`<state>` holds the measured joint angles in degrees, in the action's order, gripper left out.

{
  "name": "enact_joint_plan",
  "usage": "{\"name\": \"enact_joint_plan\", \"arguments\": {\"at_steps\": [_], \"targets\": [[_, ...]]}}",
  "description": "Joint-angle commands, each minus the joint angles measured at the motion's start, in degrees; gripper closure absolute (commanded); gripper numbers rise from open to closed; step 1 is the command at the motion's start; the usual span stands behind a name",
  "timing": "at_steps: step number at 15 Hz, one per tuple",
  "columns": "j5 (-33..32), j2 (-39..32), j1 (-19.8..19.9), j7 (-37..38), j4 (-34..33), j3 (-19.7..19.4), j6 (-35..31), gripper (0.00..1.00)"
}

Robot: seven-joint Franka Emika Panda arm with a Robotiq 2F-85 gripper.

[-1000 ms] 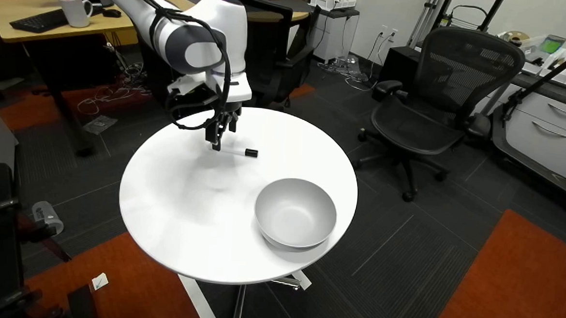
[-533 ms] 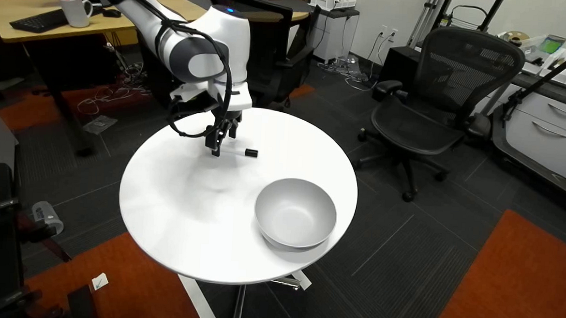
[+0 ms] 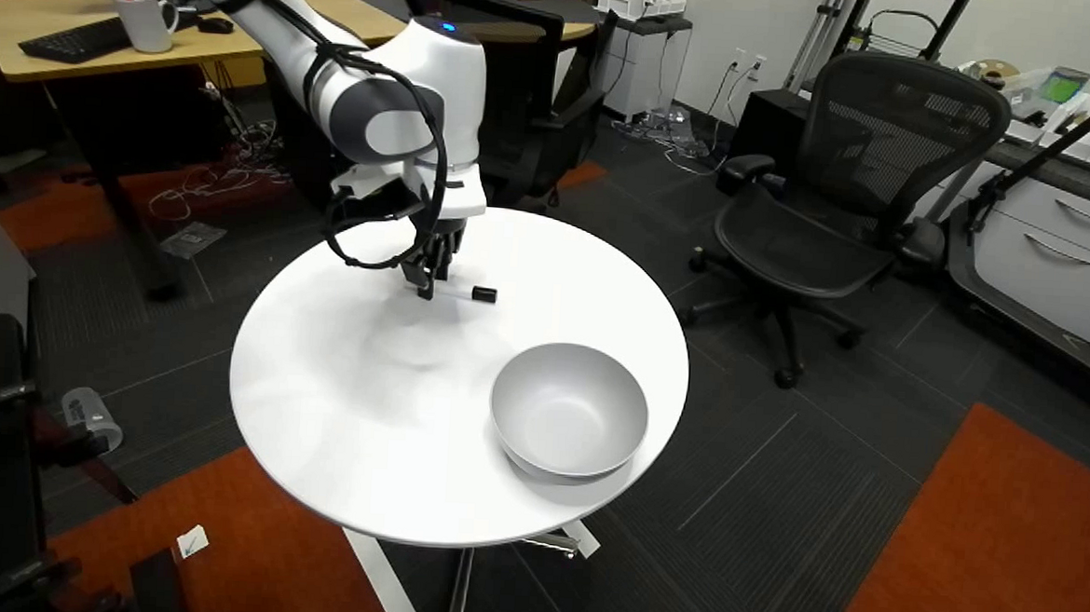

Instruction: Put the marker in the bowl

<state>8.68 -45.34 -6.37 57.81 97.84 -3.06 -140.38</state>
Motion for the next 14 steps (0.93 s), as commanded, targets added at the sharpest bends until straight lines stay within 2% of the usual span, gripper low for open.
{"name": "enact_joint_plan", "arguments": {"at_steps": [1, 3, 5, 8, 14], "targets": [[1.5, -0.4, -0.2, 1.2, -1.5, -0.4, 2.2, 0.86], [1.7, 0.7, -0.2, 0.9, -0.8, -0.4, 1.9, 0.99], [1.4, 3.3, -0.7, 1.4, 1.7, -1.0, 0.7, 0.95], [0.4, 9.6, -1.1, 2.5, 6.7, -3.2, -0.7, 0.95], [-5.6, 23.9, -0.9, 7.8, 17.6, -10.0, -0.8, 0.95]]}}
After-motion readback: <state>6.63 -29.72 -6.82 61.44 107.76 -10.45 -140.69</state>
